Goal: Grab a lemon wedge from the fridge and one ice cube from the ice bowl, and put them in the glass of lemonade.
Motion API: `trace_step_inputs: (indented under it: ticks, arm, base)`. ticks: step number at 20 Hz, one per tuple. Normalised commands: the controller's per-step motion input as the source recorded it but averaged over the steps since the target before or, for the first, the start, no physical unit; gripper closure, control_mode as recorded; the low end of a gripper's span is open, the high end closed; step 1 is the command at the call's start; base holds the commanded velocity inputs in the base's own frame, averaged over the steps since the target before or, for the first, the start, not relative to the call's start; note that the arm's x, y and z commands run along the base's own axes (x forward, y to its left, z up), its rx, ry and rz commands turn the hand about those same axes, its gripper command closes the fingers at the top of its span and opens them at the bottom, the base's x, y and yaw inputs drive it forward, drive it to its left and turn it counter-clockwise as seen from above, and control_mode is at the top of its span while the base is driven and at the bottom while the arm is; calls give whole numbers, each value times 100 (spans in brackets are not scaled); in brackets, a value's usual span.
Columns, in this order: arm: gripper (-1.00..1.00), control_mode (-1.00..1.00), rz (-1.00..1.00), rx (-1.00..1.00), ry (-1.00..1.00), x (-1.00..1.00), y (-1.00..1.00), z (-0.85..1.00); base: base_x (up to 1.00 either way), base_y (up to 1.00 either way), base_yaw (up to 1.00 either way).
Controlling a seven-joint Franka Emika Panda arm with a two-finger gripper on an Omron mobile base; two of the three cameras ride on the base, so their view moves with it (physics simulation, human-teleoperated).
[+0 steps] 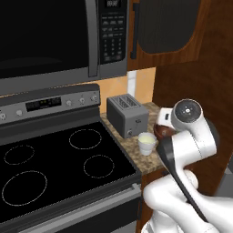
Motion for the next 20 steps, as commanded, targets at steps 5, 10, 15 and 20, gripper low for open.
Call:
trace_step_inputs:
  ticks: [5,10,15,20]
  arm:
    - [100,-100,2,-8,-2,39,11,-36]
    - [100,-100,0,1,-1,52,9,-35]
    - [100,-100,0,3,-2,41,0,-20]
    - [100,-100,0,2,0,37,6,-23]
  base:
    - [0,0,0]
    - [0,0,0]
    - [0,0,0]
    - [0,0,0]
